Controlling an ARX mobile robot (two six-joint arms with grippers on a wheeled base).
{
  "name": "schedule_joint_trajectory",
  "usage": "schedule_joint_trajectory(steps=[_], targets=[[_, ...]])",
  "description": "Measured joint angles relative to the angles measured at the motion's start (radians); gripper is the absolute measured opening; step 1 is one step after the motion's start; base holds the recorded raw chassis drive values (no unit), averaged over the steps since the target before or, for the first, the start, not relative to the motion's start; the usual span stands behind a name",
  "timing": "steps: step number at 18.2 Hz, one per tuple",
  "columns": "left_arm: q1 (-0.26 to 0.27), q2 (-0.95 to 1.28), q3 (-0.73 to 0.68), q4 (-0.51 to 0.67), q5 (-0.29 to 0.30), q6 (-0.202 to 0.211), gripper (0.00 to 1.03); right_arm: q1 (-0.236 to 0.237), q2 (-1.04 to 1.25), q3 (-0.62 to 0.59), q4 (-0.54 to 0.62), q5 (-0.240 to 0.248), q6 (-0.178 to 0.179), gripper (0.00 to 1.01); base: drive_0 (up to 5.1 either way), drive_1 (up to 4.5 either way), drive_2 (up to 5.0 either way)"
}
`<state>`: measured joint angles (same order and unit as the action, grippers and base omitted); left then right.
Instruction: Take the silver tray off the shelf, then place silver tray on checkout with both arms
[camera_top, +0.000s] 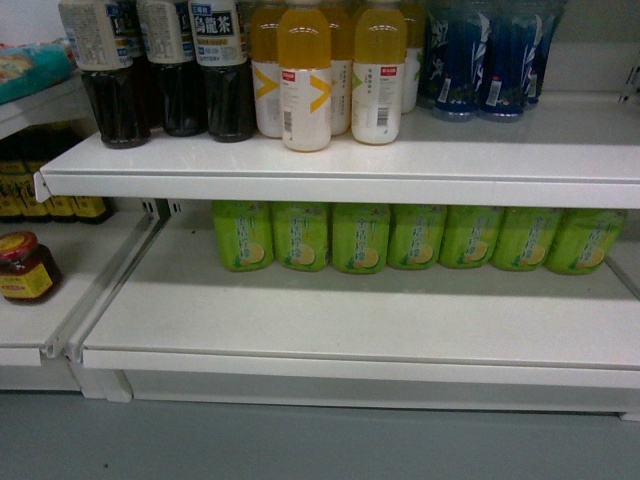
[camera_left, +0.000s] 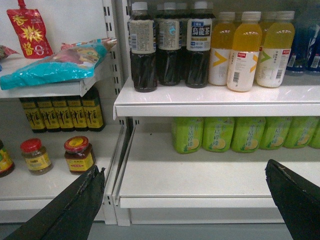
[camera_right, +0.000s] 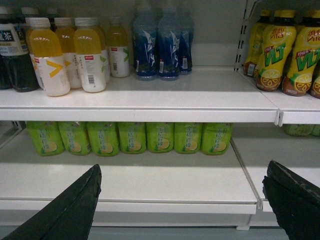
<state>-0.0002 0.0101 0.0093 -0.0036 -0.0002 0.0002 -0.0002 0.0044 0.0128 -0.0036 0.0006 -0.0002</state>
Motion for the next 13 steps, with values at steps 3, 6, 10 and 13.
schedule_joint_trajectory(steps=[3,6,10,13], targets=[[0.0,0.0,0.0,0.0,0.0,0.0,0.98,0.0,0.0,0.0,0.0,0.0,0.0,0.98,0.0,0.0,0.0],[0.0,0.0,0.0,0.0,0.0,0.0,0.98,0.0,0.0,0.0,0.0,0.0,0.0,0.98,0.0,0.0,0.0],[0.0,0.0,0.0,0.0,0.0,0.0,0.98,0.0,0.0,0.0,0.0,0.0,0.0,0.98,0.0,0.0,0.0],[0.0,0.0,0.0,0.0,0.0,0.0,0.98,0.0,0.0,0.0,0.0,0.0,0.0,0.98,0.0,0.0,0.0]])
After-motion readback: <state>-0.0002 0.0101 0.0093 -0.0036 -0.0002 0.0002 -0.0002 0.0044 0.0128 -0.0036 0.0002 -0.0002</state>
